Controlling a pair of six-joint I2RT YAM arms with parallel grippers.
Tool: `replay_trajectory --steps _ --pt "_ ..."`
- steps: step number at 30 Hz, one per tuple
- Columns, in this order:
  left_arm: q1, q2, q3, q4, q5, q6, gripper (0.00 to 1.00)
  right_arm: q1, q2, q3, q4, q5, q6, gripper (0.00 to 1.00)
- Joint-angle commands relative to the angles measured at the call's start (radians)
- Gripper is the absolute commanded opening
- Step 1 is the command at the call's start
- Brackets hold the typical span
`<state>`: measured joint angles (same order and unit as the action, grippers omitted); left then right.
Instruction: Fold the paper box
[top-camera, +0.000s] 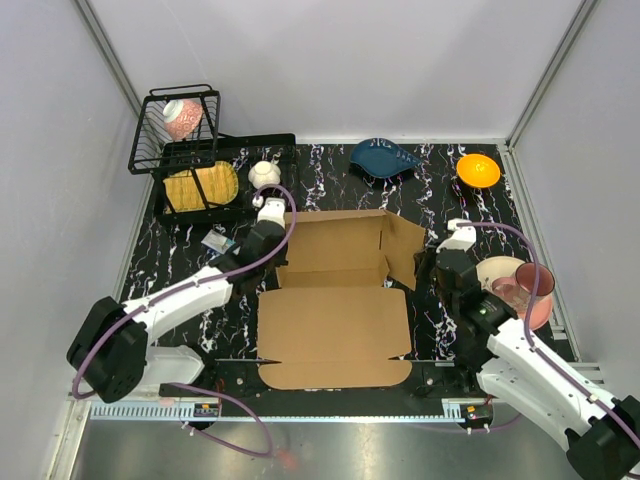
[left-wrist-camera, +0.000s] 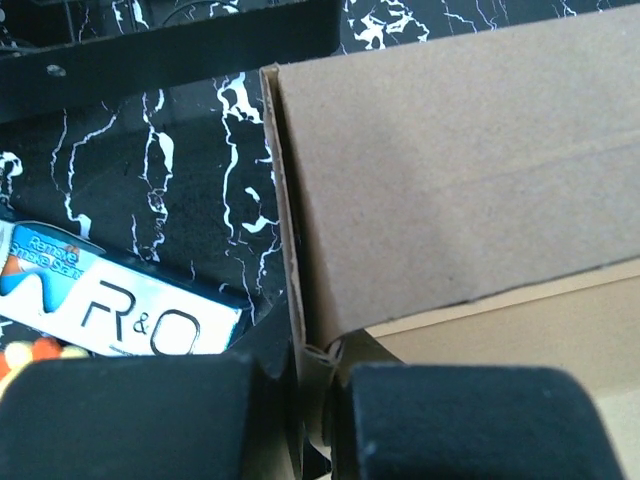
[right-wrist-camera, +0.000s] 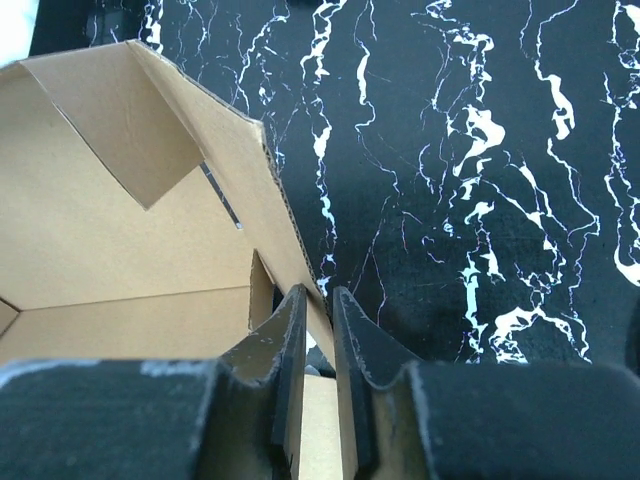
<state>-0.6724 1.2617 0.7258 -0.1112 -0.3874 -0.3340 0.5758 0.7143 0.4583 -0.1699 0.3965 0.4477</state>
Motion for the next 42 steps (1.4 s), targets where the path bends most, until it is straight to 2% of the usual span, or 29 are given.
replay_trajectory --steps 1,4,11,16,22,33,37,42 --pt "-0.067 -0.073 -0.078 0.247 0.074 -0.045 0.00 0.012 -0.003 0.057 0.037 -0.007 0.025 0.00" --pt "-0.102 -0.090 -0.130 0.371 0.047 -0.046 0.00 0.010 0.031 0.069 0.027 -0.004 0.048 0.00" --pt "-0.183 -0.097 -0.200 0.533 0.001 -0.025 0.00 0.013 0.149 0.115 -0.023 0.031 0.121 0.00" --pt "-0.219 -0.094 -0.244 0.643 -0.007 -0.010 0.00 0.021 0.155 0.085 0.027 -0.017 0.147 0.00" --pt "-0.260 -0.065 -0.246 0.679 -0.018 0.027 0.00 0.029 0.159 0.071 0.090 -0.090 0.163 0.00" --pt "-0.332 -0.022 -0.207 0.659 -0.076 0.147 0.00 0.068 0.220 0.072 0.162 -0.133 0.148 0.01" --pt "-0.358 0.002 -0.197 0.637 -0.108 0.199 0.00 0.070 0.232 0.074 0.193 -0.139 0.143 0.08" --pt "-0.377 0.015 -0.216 0.633 -0.157 0.211 0.00 0.068 0.208 0.071 0.181 -0.134 0.137 0.32"
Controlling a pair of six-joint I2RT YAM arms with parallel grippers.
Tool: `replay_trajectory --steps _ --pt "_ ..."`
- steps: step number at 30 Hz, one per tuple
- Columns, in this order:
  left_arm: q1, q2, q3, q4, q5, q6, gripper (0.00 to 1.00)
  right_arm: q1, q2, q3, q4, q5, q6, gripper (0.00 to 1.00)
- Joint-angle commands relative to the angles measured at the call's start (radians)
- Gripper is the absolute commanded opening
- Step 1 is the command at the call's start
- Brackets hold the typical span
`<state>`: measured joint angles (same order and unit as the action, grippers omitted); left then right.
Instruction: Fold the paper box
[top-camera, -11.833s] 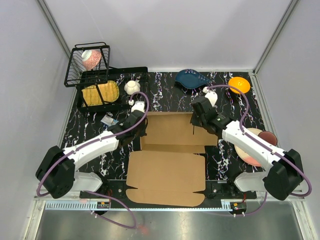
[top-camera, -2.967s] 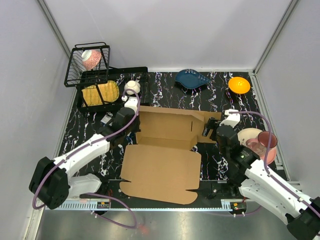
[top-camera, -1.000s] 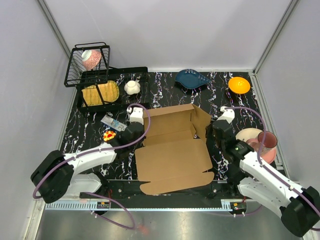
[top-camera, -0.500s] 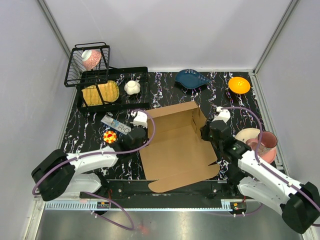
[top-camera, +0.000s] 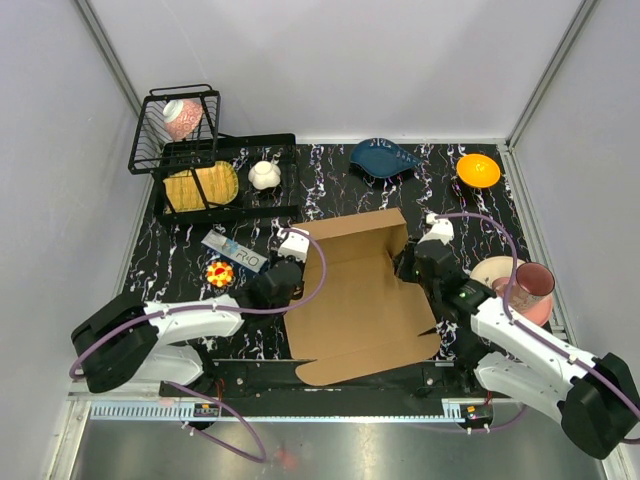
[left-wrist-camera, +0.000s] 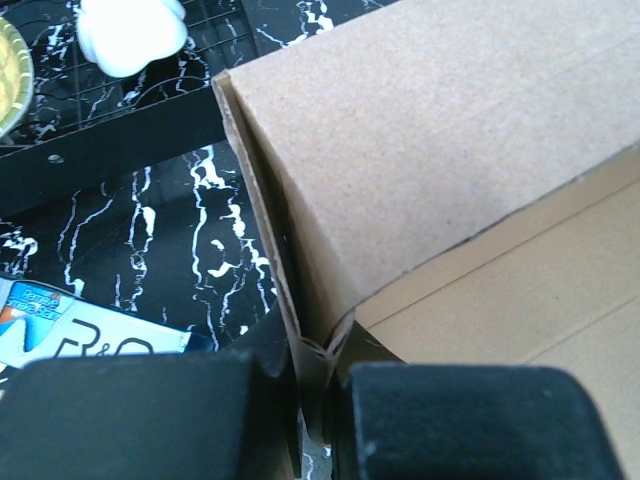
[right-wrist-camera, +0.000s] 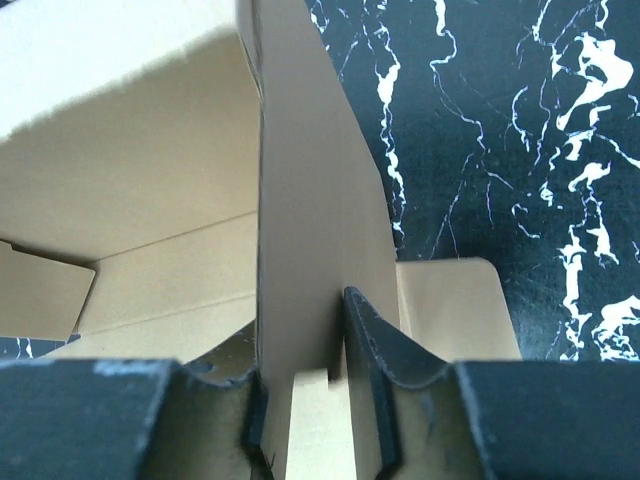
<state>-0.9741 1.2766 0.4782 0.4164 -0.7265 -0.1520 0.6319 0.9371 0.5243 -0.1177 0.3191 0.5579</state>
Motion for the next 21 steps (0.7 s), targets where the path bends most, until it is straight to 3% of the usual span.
replay_trajectory --steps 1,4,12,17,21 --pt "-0.075 -0.002 0.028 0.105 0.174 0.029 0.00 0.014 -0.023 0.000 0.125 -0.052 0.022 0.34" --pt "-0.074 -0.005 0.019 0.091 0.145 0.025 0.00 0.014 -0.064 -0.003 0.078 -0.015 0.004 0.39" --pt "-0.077 -0.016 0.010 0.090 0.119 0.008 0.00 0.014 -0.021 0.043 -0.020 0.141 -0.007 0.38" --pt "-0.094 -0.020 0.011 0.099 0.093 0.014 0.00 0.012 0.034 0.072 -0.080 0.233 0.051 0.09" --pt "-0.106 -0.022 0.011 0.114 0.067 0.029 0.00 0.014 0.074 0.120 -0.161 0.317 0.103 0.00"
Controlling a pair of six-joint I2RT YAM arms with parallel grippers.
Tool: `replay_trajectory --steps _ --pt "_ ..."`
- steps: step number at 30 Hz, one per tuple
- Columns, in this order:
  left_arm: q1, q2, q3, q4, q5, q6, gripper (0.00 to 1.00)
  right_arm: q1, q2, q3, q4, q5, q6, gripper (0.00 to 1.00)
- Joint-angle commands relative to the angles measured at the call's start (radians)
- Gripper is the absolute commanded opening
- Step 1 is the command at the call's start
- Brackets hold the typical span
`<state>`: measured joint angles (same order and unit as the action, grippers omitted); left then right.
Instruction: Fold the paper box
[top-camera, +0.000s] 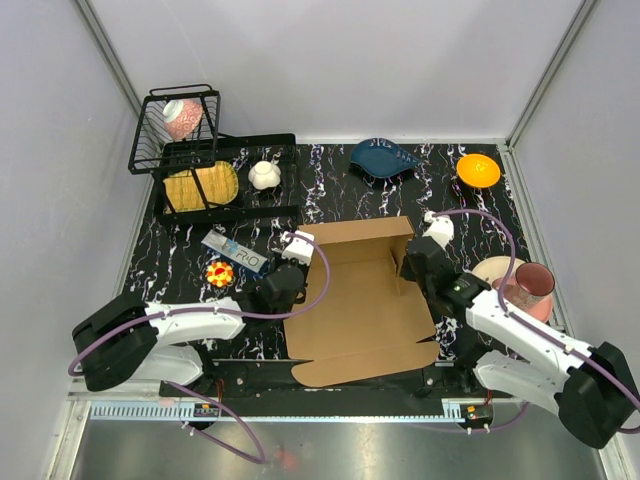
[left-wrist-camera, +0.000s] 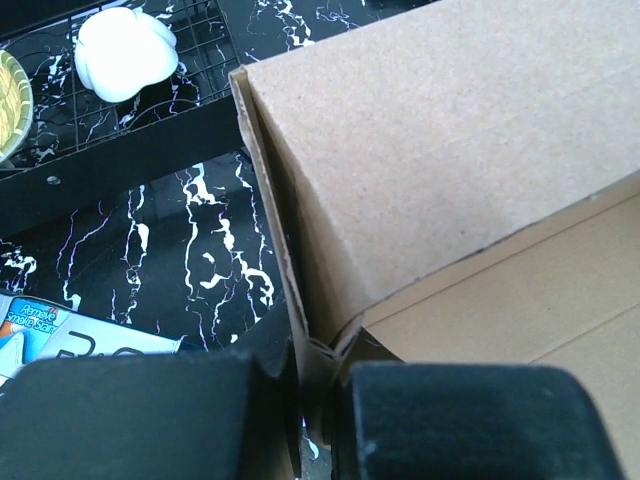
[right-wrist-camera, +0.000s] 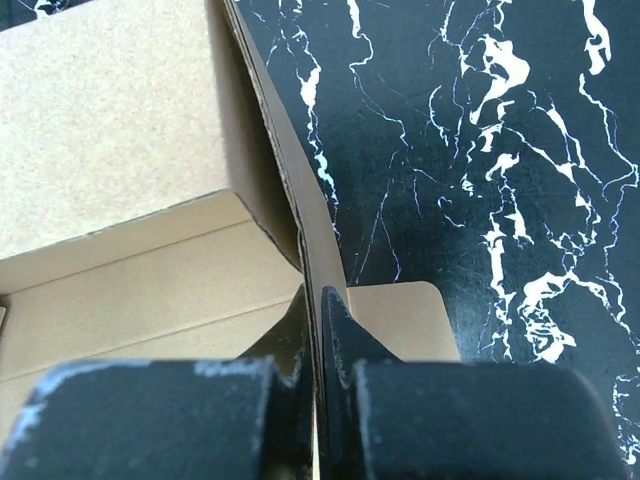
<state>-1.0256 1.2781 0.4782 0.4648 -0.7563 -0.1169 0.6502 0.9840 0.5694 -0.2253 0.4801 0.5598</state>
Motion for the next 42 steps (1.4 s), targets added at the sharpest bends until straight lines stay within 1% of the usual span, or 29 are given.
replay_trajectory --steps 1,3,4,6,7,12,13,16,19,21,22,23,25,26,27,29,30,33,37,39,40,42 --pt "-0.059 -0.023 0.010 0.072 0.086 -0.004 0.00 -0.004 0.041 0.083 -0.090 0.170 0.112 0.00" --pt "-0.065 -0.023 0.004 0.087 0.071 -0.004 0.00 -0.004 0.053 0.105 -0.133 0.213 0.159 0.00" --pt "-0.070 -0.023 0.000 0.093 0.048 -0.004 0.00 -0.004 0.071 0.116 -0.185 0.228 0.179 0.00" --pt "-0.079 -0.022 -0.004 0.115 0.017 -0.004 0.00 -0.006 0.091 0.148 -0.250 0.276 0.259 0.00" --pt "-0.088 -0.017 -0.007 0.121 -0.013 -0.004 0.00 -0.004 0.114 0.158 -0.303 0.285 0.279 0.00" --pt "-0.108 -0.010 -0.009 0.149 -0.098 -0.006 0.00 -0.004 0.169 0.217 -0.423 0.314 0.374 0.00" --pt "-0.111 -0.006 -0.010 0.152 -0.122 -0.009 0.00 -0.006 0.192 0.228 -0.471 0.316 0.396 0.00" --pt "-0.119 0.007 -0.007 0.152 -0.162 -0.027 0.00 -0.004 0.243 0.267 -0.535 0.316 0.471 0.00" --pt "-0.122 0.030 -0.003 0.149 -0.167 -0.040 0.00 -0.003 0.260 0.280 -0.542 0.287 0.473 0.00" --pt "-0.123 0.038 -0.003 0.141 -0.164 -0.050 0.00 -0.001 0.237 0.265 -0.523 0.270 0.448 0.00" --pt "-0.123 0.044 0.000 0.137 -0.160 -0.052 0.00 0.000 0.193 0.255 -0.491 0.261 0.430 0.02" --pt "-0.123 0.047 0.002 0.130 -0.160 -0.059 0.00 0.002 0.167 0.244 -0.473 0.240 0.392 0.08" --pt "-0.123 0.055 0.005 0.118 -0.164 -0.061 0.00 0.002 0.083 0.201 -0.403 0.216 0.350 0.15" --pt "-0.123 0.058 0.005 0.118 -0.167 -0.061 0.00 0.002 0.059 0.179 -0.396 0.212 0.336 0.18" --pt "-0.123 0.059 0.007 0.112 -0.170 -0.061 0.00 0.000 0.024 0.173 -0.393 0.209 0.336 0.25" --pt "-0.123 0.064 0.010 0.106 -0.176 -0.063 0.00 0.002 0.007 0.173 -0.388 0.186 0.315 0.31" --pt "-0.123 0.067 0.011 0.101 -0.178 -0.063 0.00 0.000 0.005 0.176 -0.388 0.178 0.308 0.36" --pt "-0.123 0.076 0.025 0.077 -0.192 -0.063 0.00 0.002 -0.001 0.188 -0.396 0.144 0.289 0.43" --pt "-0.123 0.096 0.060 0.026 -0.216 -0.061 0.00 0.002 -0.030 0.188 -0.399 0.114 0.249 0.50" --pt "-0.123 0.107 0.062 0.011 -0.221 -0.055 0.00 0.002 -0.054 0.192 -0.405 0.091 0.233 0.52" --pt "-0.123 0.110 0.066 0.005 -0.228 -0.055 0.00 0.002 -0.065 0.192 -0.405 0.080 0.204 0.55" --pt "-0.123 0.118 0.069 -0.011 -0.230 -0.053 0.00 0.002 -0.093 0.204 -0.422 0.054 0.177 0.58"
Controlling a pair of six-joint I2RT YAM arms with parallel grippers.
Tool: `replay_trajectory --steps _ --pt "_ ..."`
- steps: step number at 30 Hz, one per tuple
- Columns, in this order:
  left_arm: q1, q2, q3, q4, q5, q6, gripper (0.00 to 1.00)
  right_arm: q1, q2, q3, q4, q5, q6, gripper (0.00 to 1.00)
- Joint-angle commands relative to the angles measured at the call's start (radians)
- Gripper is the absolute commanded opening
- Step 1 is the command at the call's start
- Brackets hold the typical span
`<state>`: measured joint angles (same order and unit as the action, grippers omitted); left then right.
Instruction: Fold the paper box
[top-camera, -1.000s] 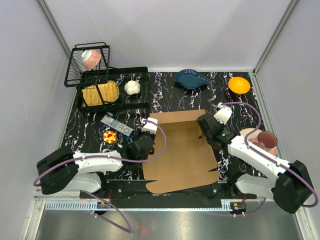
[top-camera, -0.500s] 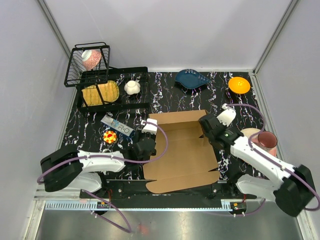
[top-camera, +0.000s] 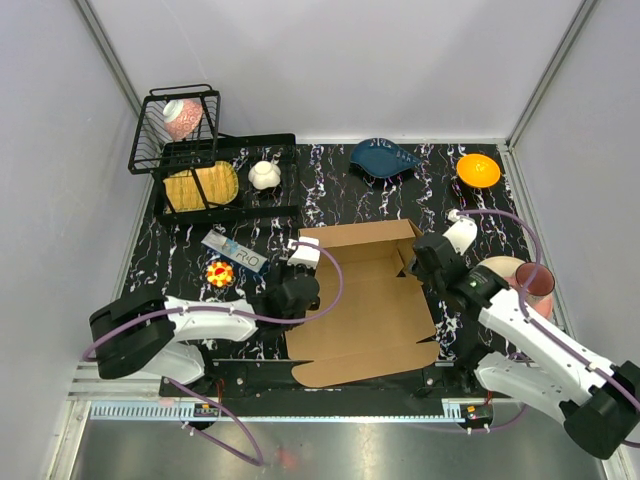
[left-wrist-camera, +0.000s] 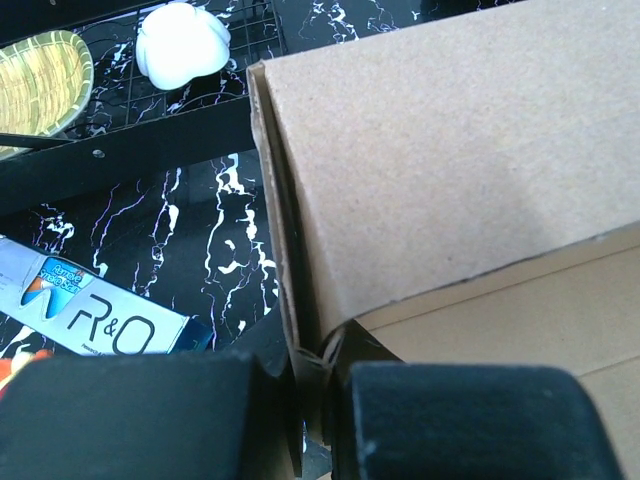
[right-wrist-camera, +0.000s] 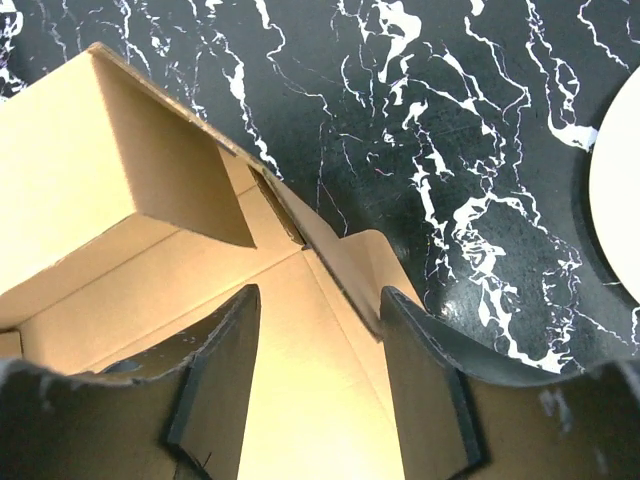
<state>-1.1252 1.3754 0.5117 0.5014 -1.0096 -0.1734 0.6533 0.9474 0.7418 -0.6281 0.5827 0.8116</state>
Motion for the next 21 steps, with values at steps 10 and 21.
replay_trajectory --steps 10,21 --pt "-0.024 0.039 0.045 -0.057 0.020 0.005 0.00 -0.001 -0.164 0.073 -0.110 -0.055 -0.243 0.67" --pt "-0.024 0.002 0.013 -0.073 0.009 -0.029 0.00 -0.004 0.007 0.050 -0.081 0.009 -0.181 0.65"
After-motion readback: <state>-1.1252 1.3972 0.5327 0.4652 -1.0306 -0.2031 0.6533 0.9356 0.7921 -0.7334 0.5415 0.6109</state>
